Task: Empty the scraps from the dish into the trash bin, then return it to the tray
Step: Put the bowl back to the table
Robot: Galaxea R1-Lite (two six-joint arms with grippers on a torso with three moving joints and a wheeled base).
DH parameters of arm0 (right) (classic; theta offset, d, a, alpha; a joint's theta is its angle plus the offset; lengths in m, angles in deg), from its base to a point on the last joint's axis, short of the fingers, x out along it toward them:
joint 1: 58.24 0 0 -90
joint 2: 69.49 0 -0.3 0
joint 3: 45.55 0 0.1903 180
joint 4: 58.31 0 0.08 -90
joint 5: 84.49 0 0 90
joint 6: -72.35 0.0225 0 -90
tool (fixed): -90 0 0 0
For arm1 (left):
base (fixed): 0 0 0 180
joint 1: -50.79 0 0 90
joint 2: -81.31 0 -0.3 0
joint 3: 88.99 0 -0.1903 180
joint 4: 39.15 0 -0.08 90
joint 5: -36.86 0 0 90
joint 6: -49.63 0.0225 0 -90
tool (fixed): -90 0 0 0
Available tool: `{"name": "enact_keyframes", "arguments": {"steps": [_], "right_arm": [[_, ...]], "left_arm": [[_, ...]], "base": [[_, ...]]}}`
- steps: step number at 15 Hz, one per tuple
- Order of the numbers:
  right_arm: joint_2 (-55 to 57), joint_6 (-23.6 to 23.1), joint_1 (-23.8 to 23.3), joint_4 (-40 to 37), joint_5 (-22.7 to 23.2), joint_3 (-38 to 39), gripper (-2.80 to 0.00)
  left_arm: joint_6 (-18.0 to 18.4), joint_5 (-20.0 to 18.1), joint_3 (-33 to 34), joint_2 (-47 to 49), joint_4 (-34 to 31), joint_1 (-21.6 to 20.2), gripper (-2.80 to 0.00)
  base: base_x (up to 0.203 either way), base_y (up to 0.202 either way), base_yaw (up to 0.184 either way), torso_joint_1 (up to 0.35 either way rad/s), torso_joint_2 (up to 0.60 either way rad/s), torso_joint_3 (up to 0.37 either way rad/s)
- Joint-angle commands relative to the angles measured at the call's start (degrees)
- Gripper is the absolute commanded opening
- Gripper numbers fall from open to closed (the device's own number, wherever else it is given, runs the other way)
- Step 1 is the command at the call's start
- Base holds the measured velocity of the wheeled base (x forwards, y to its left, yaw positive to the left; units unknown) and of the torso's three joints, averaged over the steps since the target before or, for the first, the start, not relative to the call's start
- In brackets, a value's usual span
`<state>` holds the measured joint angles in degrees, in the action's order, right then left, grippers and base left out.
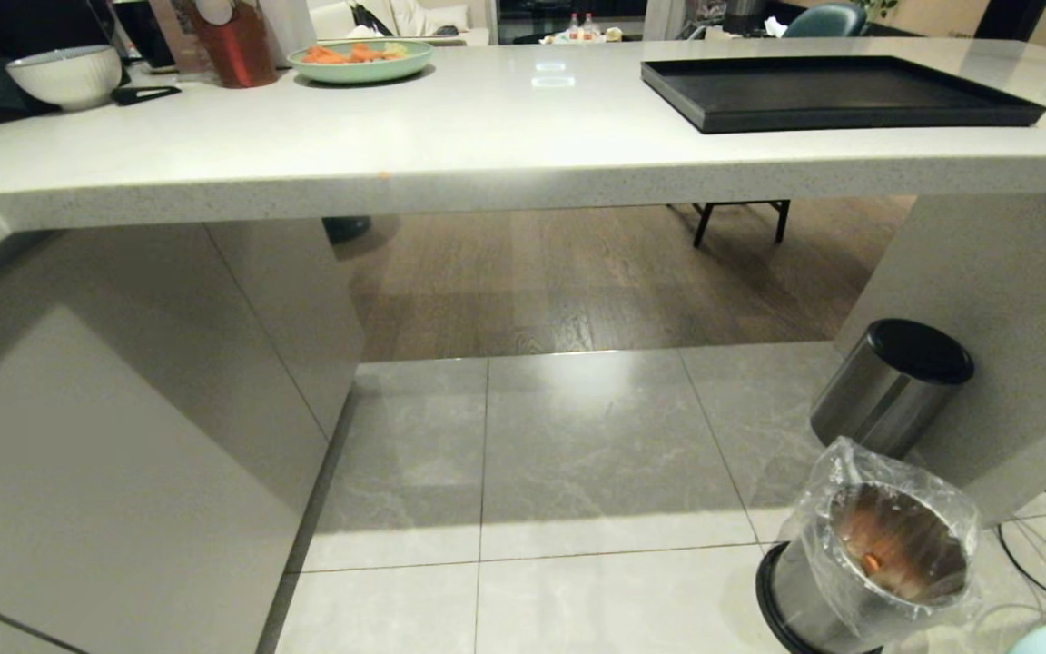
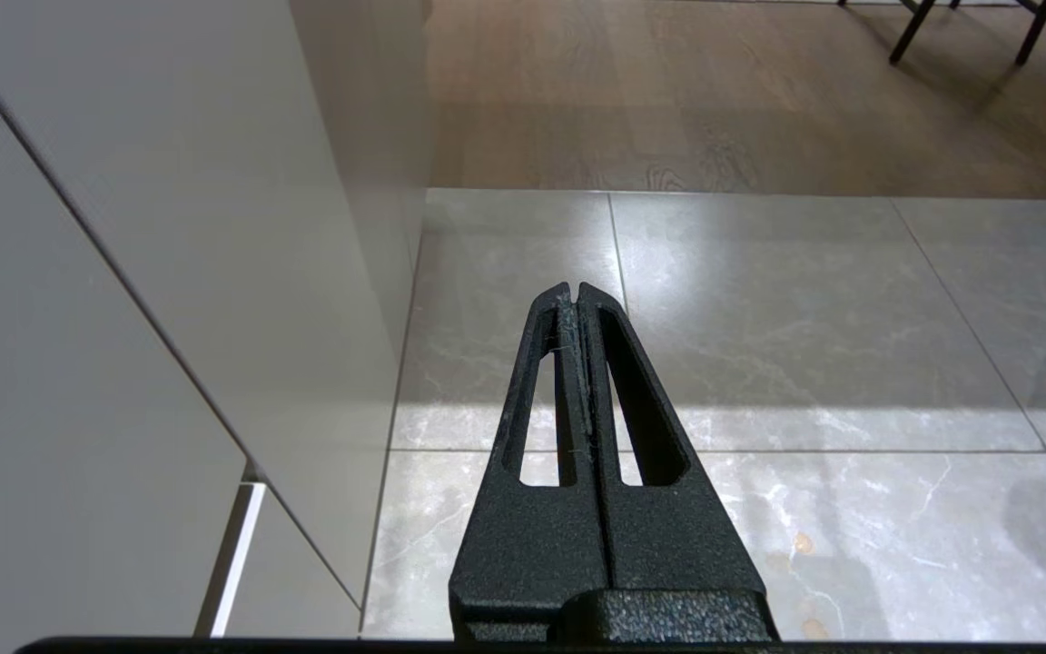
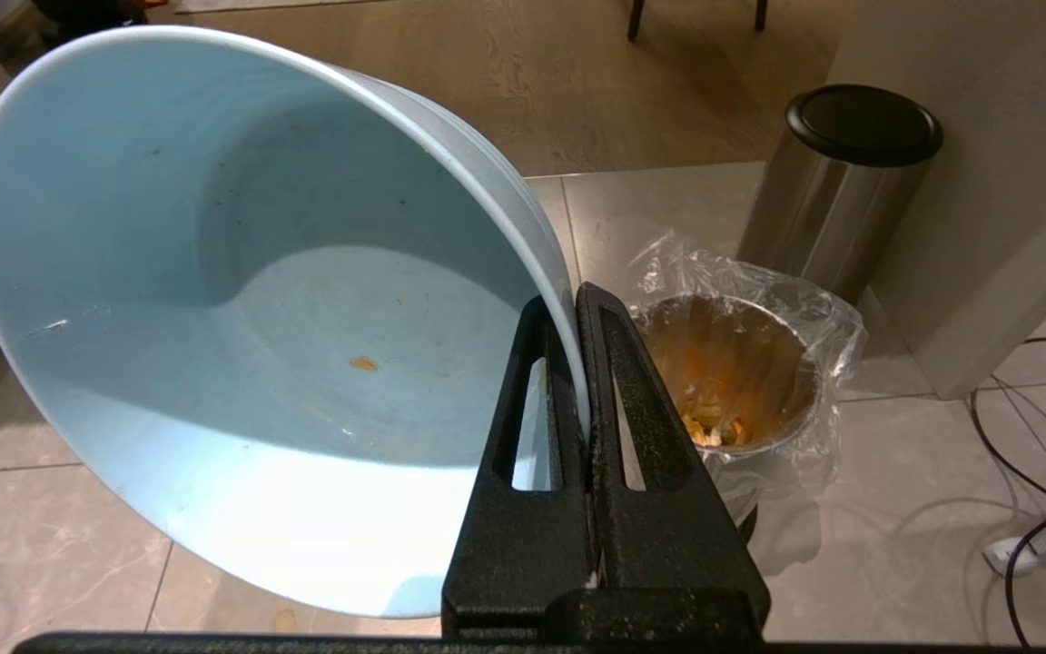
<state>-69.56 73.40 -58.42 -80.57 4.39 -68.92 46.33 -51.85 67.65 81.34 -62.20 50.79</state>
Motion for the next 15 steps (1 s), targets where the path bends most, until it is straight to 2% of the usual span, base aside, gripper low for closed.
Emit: {"name": "enact_keyframes", "arguments": {"steps": [1, 6, 15], "right_arm": [[0.1, 0.0, 0.0, 0.0, 0.0, 0.0, -2.80], [0.1, 0.0, 0.0, 0.0, 0.0, 0.0, -2.80], [0.1, 0.0, 0.0, 0.0, 0.0, 0.0, -2.80]], "left_arm": [[0.1, 0.0, 0.0, 0.1, 0.0, 0.0, -2.80], [0.1, 0.1, 0.0, 0.1, 0.0, 0.1, -2.80], [0.1, 0.0, 0.0, 0.1, 0.0, 0.0, -2.80]], "base": [[0.000, 0.000, 0.000, 0.000, 0.00, 0.000], [0.000, -0.011, 0.006, -0.001, 0.00, 0.002], [0.000, -0.178, 0.003, 0.002, 0.00, 0.002]]}}
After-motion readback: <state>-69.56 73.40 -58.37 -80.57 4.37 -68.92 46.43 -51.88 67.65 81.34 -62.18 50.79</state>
